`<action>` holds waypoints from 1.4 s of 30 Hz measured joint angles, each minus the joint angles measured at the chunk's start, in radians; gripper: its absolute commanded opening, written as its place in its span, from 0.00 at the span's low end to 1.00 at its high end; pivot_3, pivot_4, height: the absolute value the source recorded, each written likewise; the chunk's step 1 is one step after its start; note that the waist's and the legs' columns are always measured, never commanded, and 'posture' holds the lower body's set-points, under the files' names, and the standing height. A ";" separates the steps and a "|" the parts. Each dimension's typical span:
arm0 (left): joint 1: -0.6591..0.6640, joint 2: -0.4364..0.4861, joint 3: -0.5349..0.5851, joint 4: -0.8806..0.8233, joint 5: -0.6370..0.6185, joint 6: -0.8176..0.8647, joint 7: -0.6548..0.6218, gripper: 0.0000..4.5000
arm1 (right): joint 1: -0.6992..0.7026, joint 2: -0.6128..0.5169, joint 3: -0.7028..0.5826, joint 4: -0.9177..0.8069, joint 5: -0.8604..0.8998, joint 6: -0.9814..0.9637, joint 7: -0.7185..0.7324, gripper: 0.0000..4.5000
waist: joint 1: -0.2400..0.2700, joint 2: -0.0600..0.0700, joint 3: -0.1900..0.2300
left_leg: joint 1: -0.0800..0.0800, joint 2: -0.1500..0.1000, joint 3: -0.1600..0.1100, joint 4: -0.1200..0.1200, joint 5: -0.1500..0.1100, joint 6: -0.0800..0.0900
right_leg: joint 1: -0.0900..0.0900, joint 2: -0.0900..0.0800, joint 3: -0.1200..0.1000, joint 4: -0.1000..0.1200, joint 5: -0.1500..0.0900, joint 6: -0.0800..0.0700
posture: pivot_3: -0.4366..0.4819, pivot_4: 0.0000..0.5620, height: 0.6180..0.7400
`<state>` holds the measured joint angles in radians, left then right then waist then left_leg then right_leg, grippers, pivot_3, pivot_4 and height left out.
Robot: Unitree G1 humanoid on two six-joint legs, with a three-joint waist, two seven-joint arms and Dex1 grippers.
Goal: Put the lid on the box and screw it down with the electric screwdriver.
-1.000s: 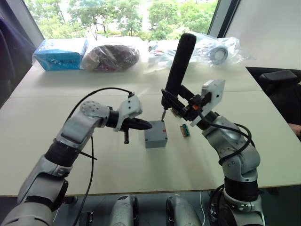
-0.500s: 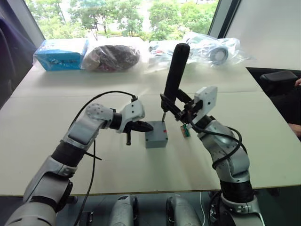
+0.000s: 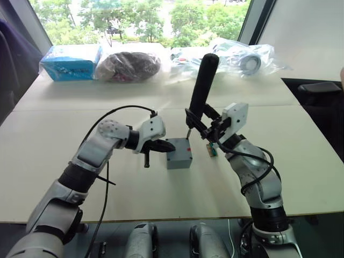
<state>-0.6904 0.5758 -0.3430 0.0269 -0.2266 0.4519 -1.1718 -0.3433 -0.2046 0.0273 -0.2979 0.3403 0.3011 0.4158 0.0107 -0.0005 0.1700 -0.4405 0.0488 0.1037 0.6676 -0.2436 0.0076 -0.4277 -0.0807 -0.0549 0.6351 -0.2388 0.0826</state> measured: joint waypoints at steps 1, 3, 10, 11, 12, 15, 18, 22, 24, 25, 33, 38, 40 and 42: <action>0.000 0.000 0.000 0.000 0.000 0.000 -0.001 0.00 | 0.000 0.000 0.000 0.000 0.000 0.000 0.000 0.41 | 0.000 0.000 0.000 | 0.000 0.000 0.000 0.000 0.000 0.000 | 0.000 0.000 0.000 0.000 0.000 0.000 | 0.48 0.27 1.00; 0.000 0.000 0.000 0.001 0.000 -0.001 -0.002 0.00 | 0.001 0.000 0.001 0.000 0.000 0.000 0.000 0.41 | 0.000 0.000 0.000 | 0.000 0.000 0.000 0.000 0.000 0.000 | 0.000 0.000 0.000 0.000 0.000 0.000 | 0.48 0.27 1.00; 0.001 -0.008 -0.004 0.016 0.021 -0.010 -0.004 0.00 | 0.042 -0.014 0.042 -0.022 -0.031 0.000 -0.009 0.41 | -0.002 -0.005 -0.008 | 0.004 0.000 0.000 0.000 0.000 0.000 | 0.004 0.000 0.000 0.000 0.000 0.000 | 0.48 0.27 1.00; 0.001 -0.011 -0.006 0.020 0.024 -0.012 -0.004 0.00 | 0.043 -0.012 0.047 -0.023 -0.034 0.009 -0.018 0.41 | -0.002 -0.006 -0.011 | 0.006 0.000 0.000 -0.001 0.000 0.000 | 0.006 0.000 0.000 0.000 0.000 0.000 | 0.48 0.27 1.00; 0.003 -0.013 -0.006 0.021 0.025 -0.012 -0.004 0.00 | 0.043 -0.010 0.047 -0.023 -0.035 0.019 -0.026 0.41 | -0.002 -0.007 -0.011 | 0.008 0.000 0.000 -0.001 0.000 0.000 | 0.007 0.000 0.000 0.000 -0.001 -0.001 | 0.48 0.27 1.00; 0.014 -0.014 -0.006 0.021 0.029 -0.009 -0.005 0.00 | 0.045 -0.006 0.055 -0.024 -0.043 0.036 -0.049 0.41 | -0.003 -0.008 -0.013 | 0.017 0.001 -0.001 -0.002 -0.002 0.001 | 0.017 0.000 0.000 -0.002 -0.003 -0.005 | 0.48 0.27 1.00; 0.016 -0.017 -0.006 0.020 0.031 -0.007 -0.005 0.00 | 0.044 0.000 0.062 -0.023 -0.046 0.044 -0.065 0.41 | -0.003 -0.009 -0.017 | 0.019 0.002 -0.003 -0.002 -0.002 0.002 | 0.018 -0.001 0.000 -0.002 -0.004 -0.007 | 0.48 0.27 1.00; 0.018 -0.022 -0.006 0.020 0.036 -0.006 -0.005 0.00 | 0.043 0.006 0.064 -0.021 -0.051 0.050 -0.077 0.41 | -0.003 -0.010 -0.020 | 0.019 0.002 -0.003 -0.002 -0.002 0.002 | 0.018 -0.001 0.000 -0.002 -0.004 -0.007 | 0.48 0.27 1.00; 0.019 -0.023 -0.006 0.020 0.038 -0.006 -0.005 0.00 | 0.043 0.006 0.064 -0.020 -0.051 0.050 -0.078 0.41 | -0.003 -0.010 -0.022 | 0.019 0.002 -0.003 -0.002 -0.002 0.002 | 0.018 -0.001 0.000 -0.002 -0.004 -0.007 | 0.48 0.27 1.00; 0.019 -0.025 -0.006 0.020 0.039 -0.006 -0.005 0.00 | 0.043 0.006 0.064 -0.019 -0.052 0.050 -0.078 0.41 | -0.003 -0.010 -0.022 | 0.019 0.002 -0.003 -0.002 -0.002 0.002 | 0.018 -0.001 0.000 -0.002 -0.004 -0.007 | 0.48 0.27 1.00; 0.020 -0.034 -0.006 0.020 0.040 -0.006 -0.007 0.00 | 0.043 0.006 0.063 -0.019 -0.052 0.050 -0.078 0.41 | -0.003 -0.010 -0.022 | 0.019 0.002 -0.003 -0.002 -0.002 0.002 | 0.018 -0.001 0.000 -0.002 -0.005 -0.007 | 0.48 0.27 1.00; 0.020 -0.036 -0.006 0.020 0.041 -0.006 -0.008 0.00 | 0.044 0.006 0.063 -0.021 -0.052 0.050 -0.080 0.41 | -0.003 -0.010 -0.022 | 0.019 0.003 -0.003 -0.003 -0.002 0.002 | 0.018 -0.001 0.000 -0.002 -0.005 -0.008 | 0.48 0.27 1.00; 0.020 -0.036 -0.006 0.020 0.041 -0.007 -0.008 0.00 | 0.044 0.005 0.063 -0.022 -0.052 0.051 -0.082 0.41 | -0.003 -0.010 -0.022 | 0.019 0.003 -0.003 -0.003 -0.003 0.002 | 0.018 -0.002 0.000 -0.003 -0.005 -0.008 | 0.48 0.27 1.00; 0.020 -0.036 -0.006 0.020 0.041 -0.007 -0.009 0.00 | 0.044 0.005 0.061 -0.022 -0.051 0.053 -0.085 0.41 | -0.003 -0.010 -0.022 | 0.019 0.003 -0.003 -0.003 -0.003 0.002 | 0.018 -0.002 0.000 -0.003 -0.005 -0.008 | 0.48 0.27 1.00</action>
<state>-0.6700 0.5396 -0.3495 0.0467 -0.1854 0.4451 -1.1804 -0.2993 -0.1994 0.0884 -0.3199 0.2890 0.3539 0.3310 0.0074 -0.0100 0.1477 -0.4215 0.0517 0.1008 0.6649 -0.2462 0.0100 -0.4102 -0.0825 -0.0547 0.6325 -0.2437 0.0747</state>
